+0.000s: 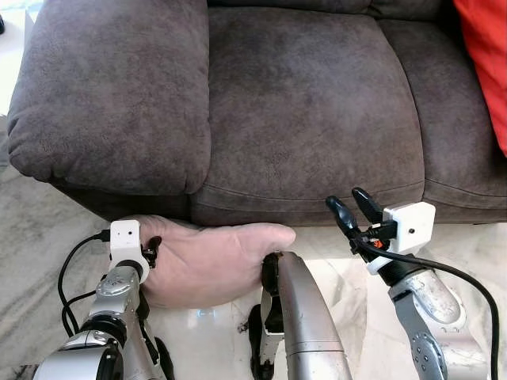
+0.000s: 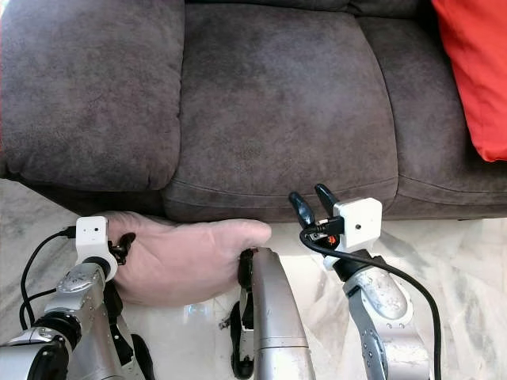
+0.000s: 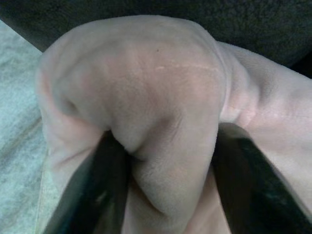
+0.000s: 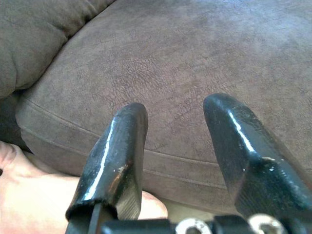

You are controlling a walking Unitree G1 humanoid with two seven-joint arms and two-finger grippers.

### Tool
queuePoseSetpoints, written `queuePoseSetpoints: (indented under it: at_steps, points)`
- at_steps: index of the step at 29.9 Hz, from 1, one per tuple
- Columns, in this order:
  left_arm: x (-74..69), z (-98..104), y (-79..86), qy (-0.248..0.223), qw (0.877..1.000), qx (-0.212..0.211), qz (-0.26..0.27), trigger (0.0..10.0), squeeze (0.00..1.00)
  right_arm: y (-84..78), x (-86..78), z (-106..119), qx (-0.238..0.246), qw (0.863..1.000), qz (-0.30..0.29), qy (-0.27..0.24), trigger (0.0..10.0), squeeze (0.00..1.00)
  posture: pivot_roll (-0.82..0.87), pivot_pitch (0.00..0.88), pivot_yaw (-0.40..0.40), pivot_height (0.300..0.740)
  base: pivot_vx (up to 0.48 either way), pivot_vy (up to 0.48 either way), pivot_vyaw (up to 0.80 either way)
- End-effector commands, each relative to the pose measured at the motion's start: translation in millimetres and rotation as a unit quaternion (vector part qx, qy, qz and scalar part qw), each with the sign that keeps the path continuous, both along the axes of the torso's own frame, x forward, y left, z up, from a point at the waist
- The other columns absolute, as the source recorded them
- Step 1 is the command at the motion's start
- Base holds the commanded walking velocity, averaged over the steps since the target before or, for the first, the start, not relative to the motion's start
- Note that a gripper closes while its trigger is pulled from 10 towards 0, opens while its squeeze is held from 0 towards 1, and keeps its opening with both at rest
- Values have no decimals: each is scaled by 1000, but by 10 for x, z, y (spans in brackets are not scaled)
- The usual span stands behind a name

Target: Move the pillow to the sofa from floor

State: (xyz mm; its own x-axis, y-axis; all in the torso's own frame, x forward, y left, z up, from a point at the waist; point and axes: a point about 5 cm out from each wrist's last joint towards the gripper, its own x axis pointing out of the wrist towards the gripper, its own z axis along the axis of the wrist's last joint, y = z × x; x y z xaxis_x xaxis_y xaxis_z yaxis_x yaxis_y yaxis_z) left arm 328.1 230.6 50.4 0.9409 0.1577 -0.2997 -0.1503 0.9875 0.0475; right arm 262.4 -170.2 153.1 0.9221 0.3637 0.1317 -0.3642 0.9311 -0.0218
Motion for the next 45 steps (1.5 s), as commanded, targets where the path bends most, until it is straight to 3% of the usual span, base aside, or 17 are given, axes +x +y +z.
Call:
queuePoseSetpoints:
  at_steps: [1, 26, 45]
  points:
    - [-90, -139, -30, 24, 1000, -12, 4, 0, 0, -49, -48, 6, -5, 1000, -7, 3, 10000, 0, -146, 396, -196, 500, 0, 0, 0]
    - [-91, -129, 0, 26, 1000, -1, 0, 0, 0, 15, 21, -45, 8, 1000, -15, 6, 10000, 0, -112, 373, -159, 500, 0, 0, 0]
    - [-114, -139, -70, 8, 1000, -4, -23, 0, 0, 94, 126, -122, 30, 999, -27, 4, 10000, 0, -50, 336, -117, 500, 0, 0, 0]
